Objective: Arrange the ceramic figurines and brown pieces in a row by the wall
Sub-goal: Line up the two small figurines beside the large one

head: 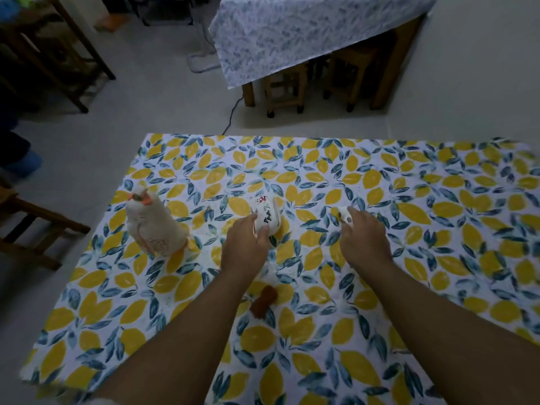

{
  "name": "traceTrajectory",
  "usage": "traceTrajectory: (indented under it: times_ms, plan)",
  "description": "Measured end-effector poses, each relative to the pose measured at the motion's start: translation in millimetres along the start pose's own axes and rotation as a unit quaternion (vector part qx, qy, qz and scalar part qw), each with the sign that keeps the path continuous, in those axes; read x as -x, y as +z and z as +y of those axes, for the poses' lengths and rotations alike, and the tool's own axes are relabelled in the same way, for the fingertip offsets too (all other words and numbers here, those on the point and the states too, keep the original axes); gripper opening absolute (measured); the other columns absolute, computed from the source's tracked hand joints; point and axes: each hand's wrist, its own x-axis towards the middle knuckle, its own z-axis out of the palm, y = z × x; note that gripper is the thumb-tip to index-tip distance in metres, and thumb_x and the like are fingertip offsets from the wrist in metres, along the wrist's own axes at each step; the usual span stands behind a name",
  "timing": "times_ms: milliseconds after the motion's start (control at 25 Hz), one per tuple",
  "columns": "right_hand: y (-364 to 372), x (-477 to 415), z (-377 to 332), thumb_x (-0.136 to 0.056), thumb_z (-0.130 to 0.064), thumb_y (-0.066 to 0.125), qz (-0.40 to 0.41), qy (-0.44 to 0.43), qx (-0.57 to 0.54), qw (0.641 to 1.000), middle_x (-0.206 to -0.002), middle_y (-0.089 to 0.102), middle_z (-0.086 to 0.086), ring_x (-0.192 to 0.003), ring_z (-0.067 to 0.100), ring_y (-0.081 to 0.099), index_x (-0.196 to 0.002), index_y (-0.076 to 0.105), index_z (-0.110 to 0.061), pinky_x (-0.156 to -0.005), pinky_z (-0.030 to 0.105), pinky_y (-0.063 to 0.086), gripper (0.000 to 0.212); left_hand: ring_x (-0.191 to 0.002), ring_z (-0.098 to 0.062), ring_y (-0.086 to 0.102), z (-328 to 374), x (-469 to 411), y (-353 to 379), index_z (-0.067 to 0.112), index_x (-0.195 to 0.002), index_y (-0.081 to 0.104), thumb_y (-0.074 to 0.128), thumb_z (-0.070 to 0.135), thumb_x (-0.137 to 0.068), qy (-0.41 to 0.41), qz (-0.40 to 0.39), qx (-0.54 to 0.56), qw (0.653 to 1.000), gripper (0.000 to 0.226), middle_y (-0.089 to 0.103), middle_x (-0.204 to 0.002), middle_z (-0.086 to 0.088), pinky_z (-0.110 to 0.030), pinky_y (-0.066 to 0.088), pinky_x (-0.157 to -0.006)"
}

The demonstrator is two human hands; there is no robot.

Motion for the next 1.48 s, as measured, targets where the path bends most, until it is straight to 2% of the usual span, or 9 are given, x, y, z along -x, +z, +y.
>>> traceTrajectory:
  times_ms: [200,360,480,600,720,880,1040,1120,1480]
  plan:
    - [20.6,-43.6,17.7,-0.105,-0.031,0.041,0.021,0.145,-0.074,0.986,-0.161,0.028,0.014,-0.144,0.040,0.028,-0.152,0.036,-0.023,-0.107,0.058,0.039,0.048,-0.146,-0.037,0.030,-22.2,-53.2,18.1,0.006,-0.155,0.026,0.049,0.062,-0.093,-0.136,-0.074,-0.050,0.987,0.086,0.034,-0.159,-0.018,-0.050,0.032,-0.114]
    - [32.5,-39.3,17.7,-0.099,-0.038,0.056,0.044,0.124,-0.145,0.981,-0.156,0.035,0.015,-0.136,0.039,0.040,-0.152,0.037,-0.022,-0.101,0.055,0.045,0.058,-0.152,-0.030,0.014,-21.3,-67.3,33.0,0.015,-0.159,0.013,0.054,0.078,-0.079,-0.098,-0.103,-0.022,0.990,0.109,0.017,-0.166,-0.010,-0.052,0.021,-0.120]
    - [40.3,-31.0,7.1,-0.095,-0.025,0.067,0.035,0.032,-0.202,0.978,-0.140,0.051,0.013,-0.118,0.033,0.055,-0.142,0.049,-0.018,-0.084,0.036,0.048,0.051,-0.148,-0.028,0.028,-0.7,-68.1,41.5,0.027,-0.159,0.015,0.069,0.067,-0.076,-0.062,-0.078,0.098,0.990,0.107,0.028,-0.163,-0.005,-0.052,0.035,-0.115]
    - [47.3,-23.7,-3.9,-0.097,-0.017,0.064,0.017,-0.002,-0.189,0.982,-0.143,0.051,0.012,-0.121,0.034,0.054,-0.145,0.046,-0.019,-0.088,0.037,0.048,0.051,-0.139,-0.026,0.044,20.2,-68.0,42.4,0.027,-0.159,0.014,0.075,0.035,-0.085,-0.061,-0.123,0.189,0.972,0.096,0.036,-0.159,-0.006,-0.038,0.048,-0.101]
    - [52.9,-10.2,-20.1,-0.096,-0.017,0.064,0.012,-0.014,-0.189,0.982,-0.145,0.052,0.011,-0.125,0.032,0.054,-0.149,0.042,-0.022,-0.092,0.039,0.050,0.057,-0.125,-0.029,0.057,22.5,-64.6,34.1,0.021,-0.155,0.026,0.073,0.025,-0.087,-0.038,-0.135,0.161,0.977,0.083,0.050,-0.147,-0.010,-0.031,0.049,-0.083]
    - [69.6,9.7,-56.2,-0.095,-0.020,0.066,-0.023,-0.075,-0.163,0.984,-0.129,0.056,0.011,-0.107,0.029,0.060,-0.149,0.045,-0.026,-0.081,0.035,0.048,0.058,-0.130,-0.031,0.050,-3.1,-45.6,4.7,0.020,-0.156,0.027,0.068,0.027,-0.089,-0.027,-0.090,0.050,0.994,0.079,0.047,-0.147,-0.011,-0.040,0.050,-0.094]
    - [87.9,24.3,-80.8,-0.093,-0.016,0.071,-0.043,-0.112,-0.158,0.980,-0.143,0.052,0.012,-0.130,0.029,0.051,-0.144,0.051,-0.011,-0.103,0.037,0.046,0.055,-0.128,-0.035,0.048,-30.6,-26.5,-19.1,0.018,-0.156,0.026,0.063,0.024,-0.089,-0.061,-0.073,-0.048,0.994,0.077,0.047,-0.142,-0.016,-0.043,0.048,-0.094]
    - [94.5,29.7,-81.9,-0.092,-0.015,0.071,-0.052,-0.121,-0.142,0.981,-0.149,0.049,0.011,-0.139,0.028,0.044,-0.145,0.049,-0.009,-0.112,0.039,0.040,0.058,-0.129,-0.035,0.045,-33.2,-20.2,-21.4,0.017,-0.155,0.026,0.062,0.024,-0.089,-0.080,-0.067,-0.057,0.993,0.076,0.045,-0.141,-0.016,-0.044,0.047,-0.095]
    - [92.8,38.6,-78.2,-0.092,-0.018,0.071,-0.055,-0.095,-0.149,0.983,-0.154,0.044,0.010,-0.142,0.026,0.039,-0.151,0.042,-0.012,-0.111,0.034,0.035,0.066,-0.129,-0.034,0.047,-34.0,-18.0,-22.1,0.016,-0.153,0.026,0.064,0.031,-0.087,-0.084,-0.065,0.001,0.994,0.078,0.041,-0.144,-0.013,-0.044,0.049,-0.095]
